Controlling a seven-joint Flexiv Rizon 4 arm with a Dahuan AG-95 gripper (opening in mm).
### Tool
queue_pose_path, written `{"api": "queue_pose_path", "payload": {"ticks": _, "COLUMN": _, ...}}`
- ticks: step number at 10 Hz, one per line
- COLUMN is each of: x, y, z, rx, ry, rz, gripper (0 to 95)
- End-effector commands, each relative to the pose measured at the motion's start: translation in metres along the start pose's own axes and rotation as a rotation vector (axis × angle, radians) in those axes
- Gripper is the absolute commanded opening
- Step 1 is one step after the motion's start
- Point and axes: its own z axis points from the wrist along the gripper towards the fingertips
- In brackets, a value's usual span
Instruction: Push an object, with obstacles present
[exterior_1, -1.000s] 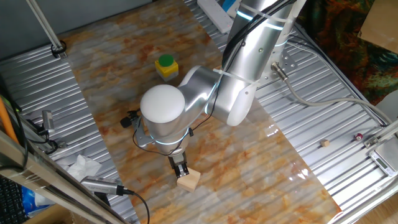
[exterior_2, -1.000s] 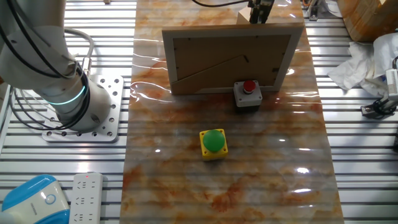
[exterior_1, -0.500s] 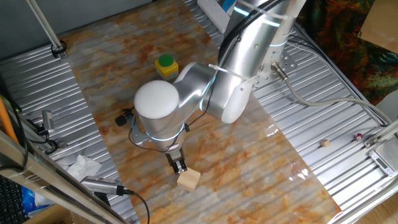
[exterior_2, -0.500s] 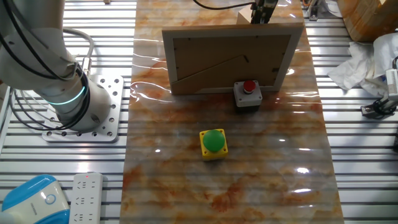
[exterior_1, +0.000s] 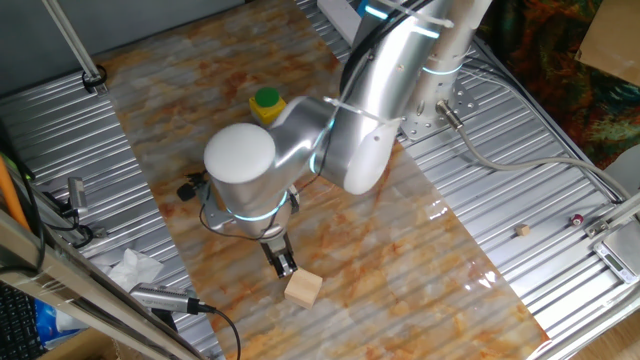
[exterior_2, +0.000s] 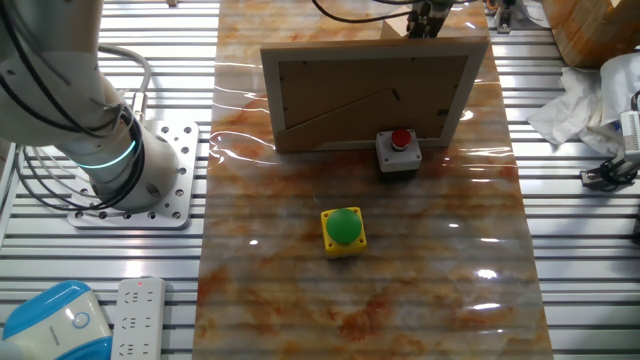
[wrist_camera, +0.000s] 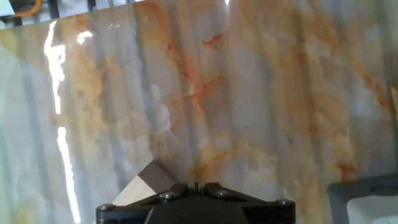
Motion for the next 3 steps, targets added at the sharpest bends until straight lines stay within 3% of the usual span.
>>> {"api": "queue_pose_path", "payload": {"ticks": 1, "x": -0.0007, "y": 0.0001, "z": 0.0012, "rx": 0.005, "ry": 0.001, "rz": -0.001, "gripper": 0.0}}
{"api": "queue_pose_path", "payload": {"ticks": 3, "x": -0.0007, "y": -0.0001, "z": 0.001, "rx": 0.006, "ry": 0.005, "rz": -0.001, "gripper": 0.0}}
